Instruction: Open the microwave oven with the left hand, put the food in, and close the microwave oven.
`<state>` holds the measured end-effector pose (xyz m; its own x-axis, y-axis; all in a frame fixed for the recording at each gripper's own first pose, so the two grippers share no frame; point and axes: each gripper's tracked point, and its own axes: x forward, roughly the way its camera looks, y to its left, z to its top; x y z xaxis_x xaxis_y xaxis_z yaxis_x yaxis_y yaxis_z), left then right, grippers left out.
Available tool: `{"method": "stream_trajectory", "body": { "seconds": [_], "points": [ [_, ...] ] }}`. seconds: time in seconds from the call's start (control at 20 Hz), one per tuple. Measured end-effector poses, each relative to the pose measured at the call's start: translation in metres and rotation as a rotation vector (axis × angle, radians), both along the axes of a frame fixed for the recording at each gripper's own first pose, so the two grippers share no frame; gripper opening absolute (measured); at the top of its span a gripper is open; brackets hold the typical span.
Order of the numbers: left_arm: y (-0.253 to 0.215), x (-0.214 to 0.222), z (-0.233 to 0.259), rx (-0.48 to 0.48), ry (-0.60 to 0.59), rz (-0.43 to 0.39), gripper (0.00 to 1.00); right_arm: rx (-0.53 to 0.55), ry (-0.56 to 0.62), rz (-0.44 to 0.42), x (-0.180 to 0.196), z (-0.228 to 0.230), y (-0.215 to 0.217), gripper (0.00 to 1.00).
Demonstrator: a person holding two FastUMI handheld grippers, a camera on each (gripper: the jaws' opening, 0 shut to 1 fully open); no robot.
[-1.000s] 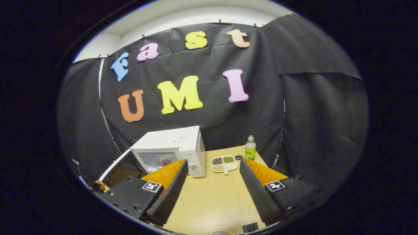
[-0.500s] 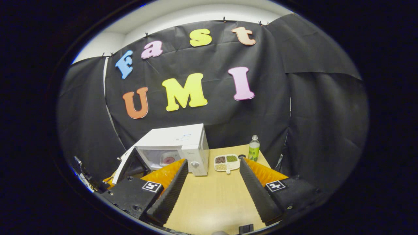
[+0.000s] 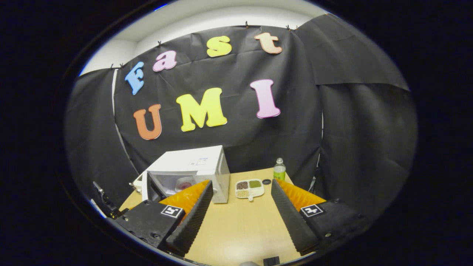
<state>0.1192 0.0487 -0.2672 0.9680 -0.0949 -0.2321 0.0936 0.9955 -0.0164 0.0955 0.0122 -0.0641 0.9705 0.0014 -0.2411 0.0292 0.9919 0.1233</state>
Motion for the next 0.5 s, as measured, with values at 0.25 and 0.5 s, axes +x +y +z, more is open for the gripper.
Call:
{"method": "stream_trajectory", "body": {
  "seconds": [0.25,0.5],
  "points": [
    [-0.040,0.031,-0.001,0.001,-0.008,-0.070,0.00,-0.019,0.012,-0.025,0.006,-0.003,-0.014,1.00],
    [-0.064,0.063,-0.002,-0.006,-0.015,-0.103,0.00,-0.015,0.014,-0.049,0.016,0.000,-0.024,1.00]
  ]
}}
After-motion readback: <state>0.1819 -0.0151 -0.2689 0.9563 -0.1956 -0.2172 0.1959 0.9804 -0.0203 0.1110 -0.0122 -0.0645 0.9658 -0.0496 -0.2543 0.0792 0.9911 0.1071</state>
